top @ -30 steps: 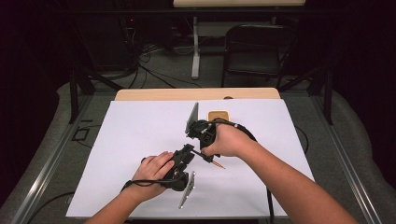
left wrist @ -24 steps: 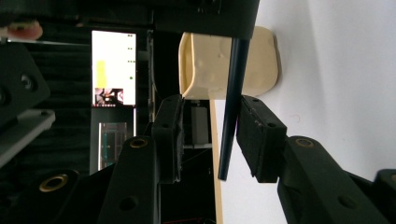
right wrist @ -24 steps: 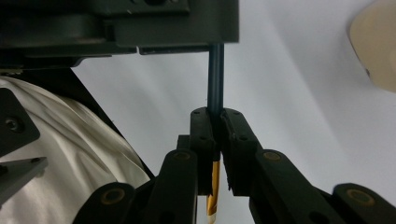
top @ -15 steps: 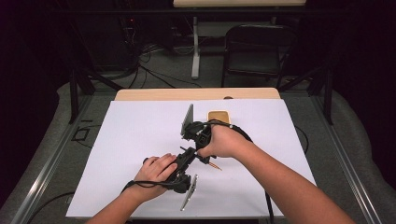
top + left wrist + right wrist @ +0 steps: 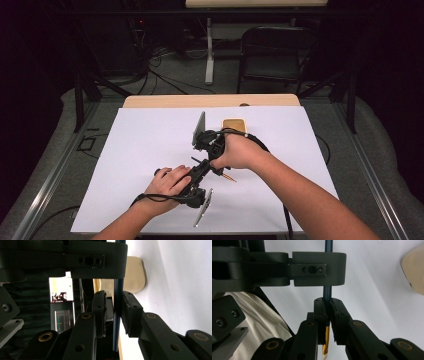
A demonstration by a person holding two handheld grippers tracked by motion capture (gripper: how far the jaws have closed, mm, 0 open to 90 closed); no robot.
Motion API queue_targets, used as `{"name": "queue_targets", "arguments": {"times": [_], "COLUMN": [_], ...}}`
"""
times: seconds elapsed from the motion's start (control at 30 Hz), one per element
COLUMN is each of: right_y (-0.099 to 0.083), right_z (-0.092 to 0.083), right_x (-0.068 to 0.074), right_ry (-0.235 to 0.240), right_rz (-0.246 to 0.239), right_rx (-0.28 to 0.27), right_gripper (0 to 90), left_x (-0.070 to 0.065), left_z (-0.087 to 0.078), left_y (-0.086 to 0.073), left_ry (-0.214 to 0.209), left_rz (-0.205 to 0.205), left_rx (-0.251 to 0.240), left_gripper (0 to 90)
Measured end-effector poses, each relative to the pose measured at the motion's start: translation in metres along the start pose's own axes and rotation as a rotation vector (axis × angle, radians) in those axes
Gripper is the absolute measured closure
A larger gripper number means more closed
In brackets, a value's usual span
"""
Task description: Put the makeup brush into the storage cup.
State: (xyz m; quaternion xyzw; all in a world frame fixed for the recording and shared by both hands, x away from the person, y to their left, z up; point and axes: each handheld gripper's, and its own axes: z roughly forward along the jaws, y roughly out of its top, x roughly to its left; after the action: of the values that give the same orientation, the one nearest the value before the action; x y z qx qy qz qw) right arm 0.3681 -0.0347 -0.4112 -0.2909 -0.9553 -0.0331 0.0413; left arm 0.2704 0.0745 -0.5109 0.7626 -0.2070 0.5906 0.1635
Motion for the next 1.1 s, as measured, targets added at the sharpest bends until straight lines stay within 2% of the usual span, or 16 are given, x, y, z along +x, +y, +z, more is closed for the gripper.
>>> {"name": "queue_targets", "arguments": {"times": [0.2, 0.3, 0.63, 0.77, 0.87, 1.1], "right_y": [0.0007, 0.0008, 0.0014, 0.0020, 0.0027, 0.0037], "right_z": [-0.0001, 0.0007, -0.0010, -0.0021, -0.0017, -0.0014], "right_x": [0.0008, 0.0014, 0.0028, 0.0037, 0.0050, 0.0053], "right_ry": [0.000, -0.001, -0.002, 0.001, 0.002, -0.001], "right_rz": [-0.007, -0.010, -0.018, -0.021, -0.027, -0.028], "right_rx": [0.001, -0.004, -0.004, -0.009, -0.015, -0.001], "right_gripper": [83.4, 83.4, 83.3, 83.4, 83.4, 83.3], "left_x": [-0.0003, 0.0001, 0.0000, 0.0014, 0.0010, 0.0007], "left_z": [0.0001, -0.0005, -0.0007, -0.0007, -0.0001, -0.0010], "left_y": [0.0006, 0.0013, 0.0016, 0.0018, 0.0018, 0.0022], "left_ry": [-0.005, -0.010, -0.012, -0.004, 0.006, -0.003], "left_rz": [0.003, 0.019, 0.010, 0.014, 0.000, 0.014], "left_rx": [-0.006, 0.002, -0.009, -0.001, -0.012, -0.012], "left_gripper": [76.8, 77.6, 79.9, 74.6, 73.9, 75.5]}}
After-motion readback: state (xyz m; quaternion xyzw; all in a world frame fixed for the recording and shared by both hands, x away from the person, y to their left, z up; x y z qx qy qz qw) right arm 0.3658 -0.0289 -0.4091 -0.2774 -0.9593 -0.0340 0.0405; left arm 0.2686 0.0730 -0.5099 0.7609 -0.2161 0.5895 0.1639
